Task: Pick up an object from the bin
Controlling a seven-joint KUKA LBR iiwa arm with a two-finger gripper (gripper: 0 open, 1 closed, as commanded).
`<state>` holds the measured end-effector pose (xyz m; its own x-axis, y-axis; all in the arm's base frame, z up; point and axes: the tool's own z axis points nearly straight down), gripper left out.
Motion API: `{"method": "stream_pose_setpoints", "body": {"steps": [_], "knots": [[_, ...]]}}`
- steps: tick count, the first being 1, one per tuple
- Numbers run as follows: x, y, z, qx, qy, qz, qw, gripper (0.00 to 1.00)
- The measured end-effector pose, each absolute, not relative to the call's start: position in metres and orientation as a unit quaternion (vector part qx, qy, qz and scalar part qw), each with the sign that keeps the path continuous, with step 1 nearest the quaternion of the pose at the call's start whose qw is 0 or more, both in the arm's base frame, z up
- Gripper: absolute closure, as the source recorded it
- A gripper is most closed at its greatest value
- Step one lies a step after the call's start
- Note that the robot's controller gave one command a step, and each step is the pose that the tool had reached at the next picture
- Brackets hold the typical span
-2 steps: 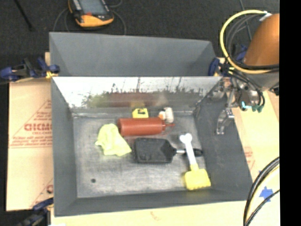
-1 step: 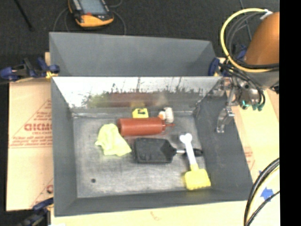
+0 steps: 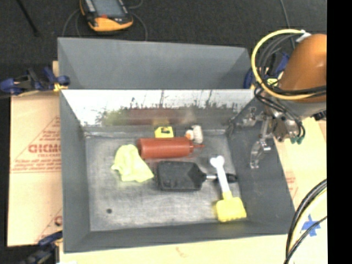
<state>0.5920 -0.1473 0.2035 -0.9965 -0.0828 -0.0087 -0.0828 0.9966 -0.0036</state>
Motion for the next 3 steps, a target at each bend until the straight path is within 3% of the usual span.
{"method": "stream_pose_setpoints", "body": {"steps": [1, 2, 3], "knots": [[0.599, -0.144, 0.177, 0.008, 1.0, 0.0, 0.003, 0.0], [0.585, -0.136, 0.147, 0.125, 0.992, 0.0, 0.003, 0.0], [0.564, -0.134, 0.077, -0.299, 0.954, -0.004, 0.008, 1.0]]}}
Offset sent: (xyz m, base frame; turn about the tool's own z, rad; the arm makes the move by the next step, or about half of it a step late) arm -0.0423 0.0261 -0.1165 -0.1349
